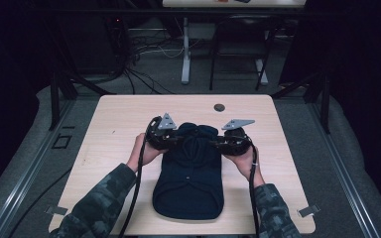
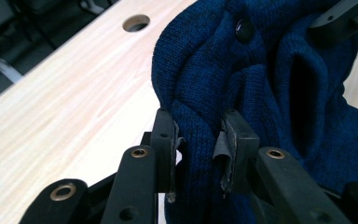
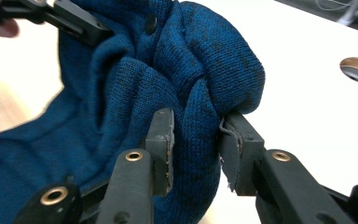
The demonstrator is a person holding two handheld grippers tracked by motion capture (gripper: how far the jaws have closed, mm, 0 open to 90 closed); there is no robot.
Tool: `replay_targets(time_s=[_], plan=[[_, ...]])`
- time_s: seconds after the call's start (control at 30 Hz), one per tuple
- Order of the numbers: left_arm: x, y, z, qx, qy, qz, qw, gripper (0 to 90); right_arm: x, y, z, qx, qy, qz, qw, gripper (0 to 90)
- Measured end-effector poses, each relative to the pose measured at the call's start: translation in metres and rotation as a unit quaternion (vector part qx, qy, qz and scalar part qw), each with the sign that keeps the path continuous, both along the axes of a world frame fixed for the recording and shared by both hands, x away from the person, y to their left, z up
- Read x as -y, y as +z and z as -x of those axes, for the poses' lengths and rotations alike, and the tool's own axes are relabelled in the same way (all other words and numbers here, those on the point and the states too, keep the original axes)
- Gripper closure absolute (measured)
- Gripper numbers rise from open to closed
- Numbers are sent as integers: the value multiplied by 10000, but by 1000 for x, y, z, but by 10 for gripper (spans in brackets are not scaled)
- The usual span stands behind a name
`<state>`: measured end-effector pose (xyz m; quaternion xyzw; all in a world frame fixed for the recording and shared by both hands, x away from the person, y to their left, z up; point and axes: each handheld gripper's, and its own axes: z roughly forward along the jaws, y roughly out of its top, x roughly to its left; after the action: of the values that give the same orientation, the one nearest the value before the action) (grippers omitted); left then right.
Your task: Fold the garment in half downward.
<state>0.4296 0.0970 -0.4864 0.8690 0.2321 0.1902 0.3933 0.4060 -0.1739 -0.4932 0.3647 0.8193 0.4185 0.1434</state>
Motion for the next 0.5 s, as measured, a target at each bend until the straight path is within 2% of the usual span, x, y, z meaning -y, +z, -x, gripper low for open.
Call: replay_targets(time_s=[0.1, 0.17, 0.23, 0.27, 0.3, 0.33, 0.4, 0.5], plan=[[-1, 1, 1, 27, -15, 20, 10000, 699, 1, 1, 2, 29, 24, -12, 10000, 687], [-2, 2, 2, -32, -31, 11, 10000, 694, -1, 4, 6, 217, 37, 100, 9997, 721], [-3, 1, 2, -229, -26, -31, 9997, 679, -4, 6, 10, 427, 16, 194, 9989, 737], [-3, 1, 2, -229, -26, -31, 9997, 662, -5, 6, 12, 519, 7, 207, 9984, 744], [-1, -1, 2, -481, -97, -285, 9984, 623, -6, 7, 14, 585, 17, 216, 9981, 751], [0, -3, 4, -524, -127, -380, 9978, 588, -8, 8, 15, 611, 39, 208, 9979, 757], [1, -5, 6, -525, -205, -505, 9971, 584, -12, 9, 18, 768, 48, 269, 9967, 761], [-1, -6, 8, -464, -166, -418, 9979, 626, -15, 10, 21, 897, 70, 343, 9954, 762]])
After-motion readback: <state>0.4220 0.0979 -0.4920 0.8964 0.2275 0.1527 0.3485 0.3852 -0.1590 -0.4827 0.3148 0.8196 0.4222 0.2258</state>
